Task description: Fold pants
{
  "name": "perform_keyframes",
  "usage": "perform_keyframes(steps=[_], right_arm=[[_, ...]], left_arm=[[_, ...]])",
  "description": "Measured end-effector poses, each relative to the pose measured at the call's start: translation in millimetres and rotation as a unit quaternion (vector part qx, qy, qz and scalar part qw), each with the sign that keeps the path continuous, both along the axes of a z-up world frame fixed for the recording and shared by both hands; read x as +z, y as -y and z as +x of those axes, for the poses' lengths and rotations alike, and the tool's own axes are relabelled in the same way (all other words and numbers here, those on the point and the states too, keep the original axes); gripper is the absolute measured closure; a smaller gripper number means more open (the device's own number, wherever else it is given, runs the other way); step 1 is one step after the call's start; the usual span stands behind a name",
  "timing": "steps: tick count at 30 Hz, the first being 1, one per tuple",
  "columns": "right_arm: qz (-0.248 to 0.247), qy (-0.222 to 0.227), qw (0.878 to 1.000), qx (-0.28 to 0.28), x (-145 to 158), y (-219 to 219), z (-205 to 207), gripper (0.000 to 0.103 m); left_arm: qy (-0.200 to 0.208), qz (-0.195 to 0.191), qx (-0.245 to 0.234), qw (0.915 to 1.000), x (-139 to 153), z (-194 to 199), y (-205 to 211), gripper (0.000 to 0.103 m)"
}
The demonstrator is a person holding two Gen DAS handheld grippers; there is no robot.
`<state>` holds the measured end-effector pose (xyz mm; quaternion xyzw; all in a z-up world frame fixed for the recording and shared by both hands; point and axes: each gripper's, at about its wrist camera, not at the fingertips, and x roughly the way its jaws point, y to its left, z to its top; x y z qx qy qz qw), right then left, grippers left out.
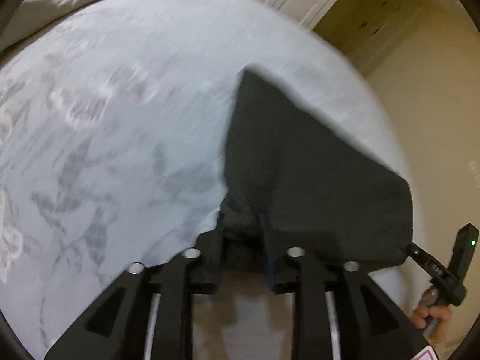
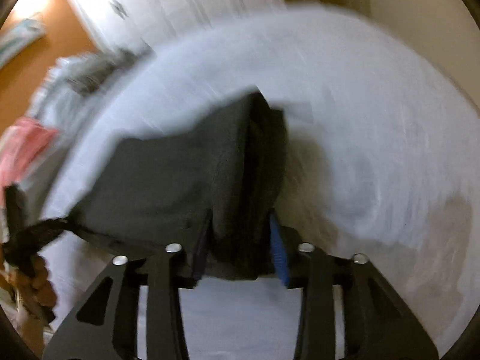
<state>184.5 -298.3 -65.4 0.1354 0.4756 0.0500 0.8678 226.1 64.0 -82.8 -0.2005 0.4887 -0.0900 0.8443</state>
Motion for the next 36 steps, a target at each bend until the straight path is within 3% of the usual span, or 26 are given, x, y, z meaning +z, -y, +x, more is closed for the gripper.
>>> perform_keyframes(steps=[1,2,3,5,6,7,9,11,12,17,19,21,22,27,31,32,34,35,36], right_arm=[[0.028,0.017,0.999,-0.021,-3,8,-6,0.048],[0.050,0.010,0.998,-0.040,0,13,-9,0.051],[0.051,0.005,0.998,-0.046,7,12,-10,0.063],[0.014,0.061,0.997,-0.047,41,-2,-23,0.074],[-0.003,0.082,0.996,-0.030,53,-12,-28,0.087],[-0.015,0.094,0.995,-0.004,61,-26,-32,0.094],[-0.030,0.077,0.996,0.025,52,-43,-28,0.094],[-0.083,0.021,0.996,0.021,15,-49,-12,0.102],[-0.081,0.022,0.996,0.019,9,-48,-12,0.103],[-0.059,0.061,0.996,0.009,46,-51,-26,0.099],[-0.081,0.047,0.996,0.012,35,-52,-27,0.099],[-0.105,0.003,0.994,0.006,10,-47,-20,0.103],[-0.091,-0.007,0.996,-0.001,1,-42,-19,0.103],[-0.098,0.034,0.995,0.000,33,-50,-32,0.098],[-0.098,0.052,0.994,0.000,45,-58,-56,0.097],[-0.105,0.055,0.993,-0.001,45,-61,-60,0.097],[-0.130,0.064,0.989,-0.006,46,-67,-74,0.092],[-0.137,0.070,0.988,-0.009,46,-68,-80,0.087],[-0.139,0.076,0.987,-0.016,47,-72,-87,0.065]], left_arm=[[0.016,0.011,0.010,0.9998,6,-7,1,0.072],[0.021,0.031,0.014,0.9992,14,-11,5,0.072],[0.038,0.051,0.012,0.9979,26,-18,9,0.073],[0.082,0.088,0.014,0.9926,44,-34,11,0.073],[0.110,0.116,0.012,0.9871,54,-44,17,0.070],[0.118,0.129,0.009,0.9846,59,-49,20,0.069],[0.123,0.150,0.001,0.9810,60,-54,26,0.069],[0.114,0.153,-0.001,0.9816,54,-50,28,0.069],[0.109,0.151,-0.004,0.9826,52,-49,29,0.069],[0.110,0.171,-0.003,0.9791,47,-48,35,0.069],[0.109,0.175,-0.008,0.9785,42,-45,38,0.069],[0.103,0.178,-0.012,0.9785,39,-44,41,0.069],[0.102,0.181,-0.014,0.9782,38,-44,42,0.069],[0.116,0.196,-0.016,0.9735,41,-46,44,0.068],[0.115,0.191,-0.024,0.9745,45,-56,46,0.067],[0.117,0.188,-0.028,0.9748,47,-63,46,0.061],[0.140,0.186,-0.022,0.9722,55,-80,46,0.030],[0.152,0.189,-0.018,0.9700,58,-87,47,0.027],[0.167,0.195,-0.010,0.9664,62,-97,46,0.023]])
